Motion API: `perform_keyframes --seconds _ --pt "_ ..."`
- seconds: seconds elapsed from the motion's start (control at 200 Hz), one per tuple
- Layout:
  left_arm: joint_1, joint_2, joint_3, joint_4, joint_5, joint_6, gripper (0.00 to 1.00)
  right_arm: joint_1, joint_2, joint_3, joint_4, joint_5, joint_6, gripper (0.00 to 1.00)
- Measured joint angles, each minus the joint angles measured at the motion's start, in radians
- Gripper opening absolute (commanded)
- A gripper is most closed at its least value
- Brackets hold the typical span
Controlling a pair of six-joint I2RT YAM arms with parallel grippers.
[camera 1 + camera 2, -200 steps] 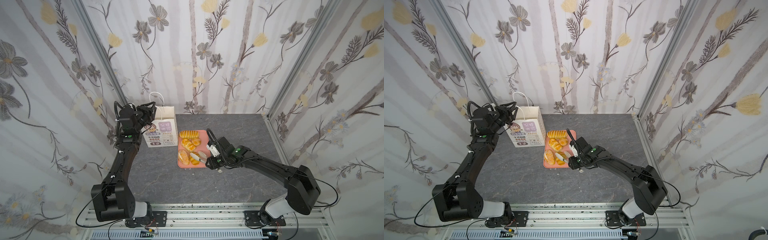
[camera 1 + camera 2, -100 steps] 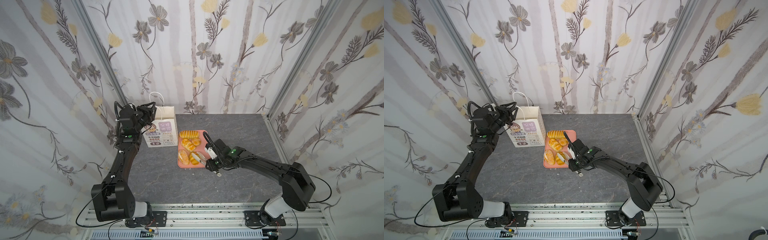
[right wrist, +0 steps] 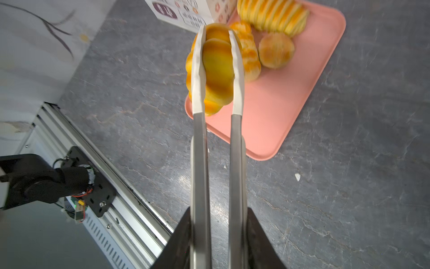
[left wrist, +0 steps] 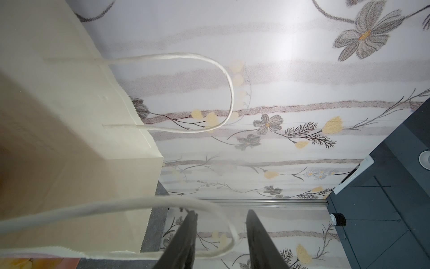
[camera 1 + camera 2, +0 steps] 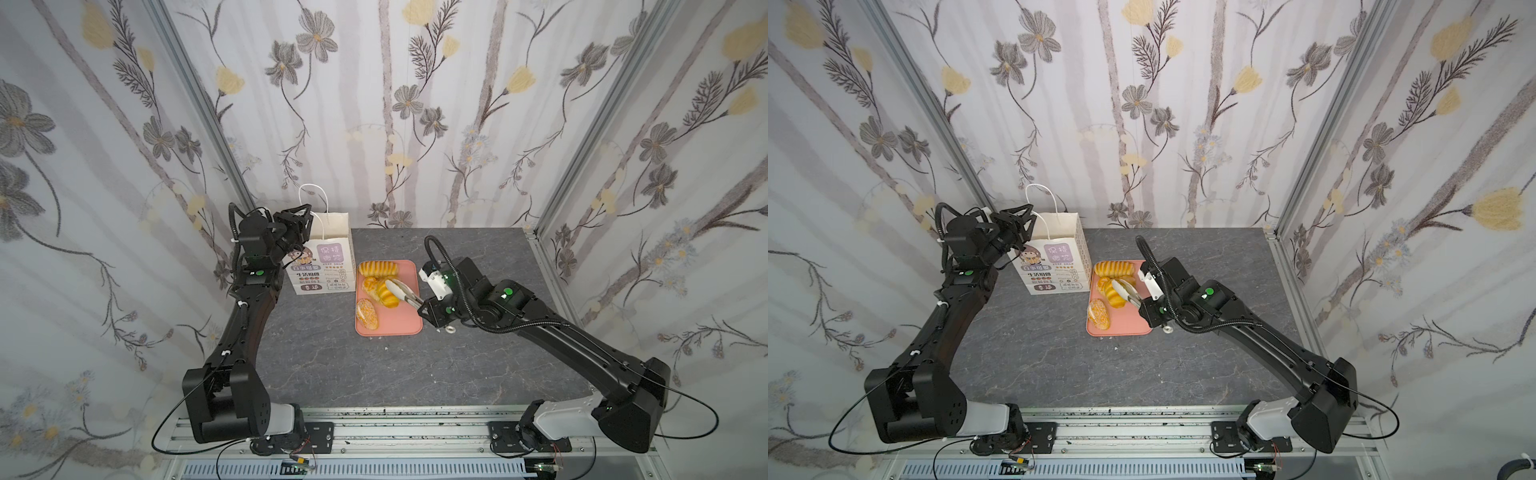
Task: Pack bread into a paper bag
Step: Pick up the fake bread from the plate, then place the fake bread in the paper bag.
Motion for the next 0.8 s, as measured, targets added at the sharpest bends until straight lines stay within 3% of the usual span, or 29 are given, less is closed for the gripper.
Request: perform_keyframes --seconds 0.215,0.54,0.799 --pt "-0.001 -0.007 -0.011 0.002 -0.001 -0.003 0.38 -0.046 0.197 0.426 -0.039 -0.043 -0.056 0.35" --pt "-0.006 -0.021 -0.002 -0.002 -0.001 -0.003 0.38 -0.062 0.559 0.884 -0.071 -0.178 -0.067 0.35" --pt "-0.010 -0.024 0.001 -0.008 0.000 -0.003 0.38 -0.067 0.692 1.004 -0.072 -0.237 -0.040 0.36"
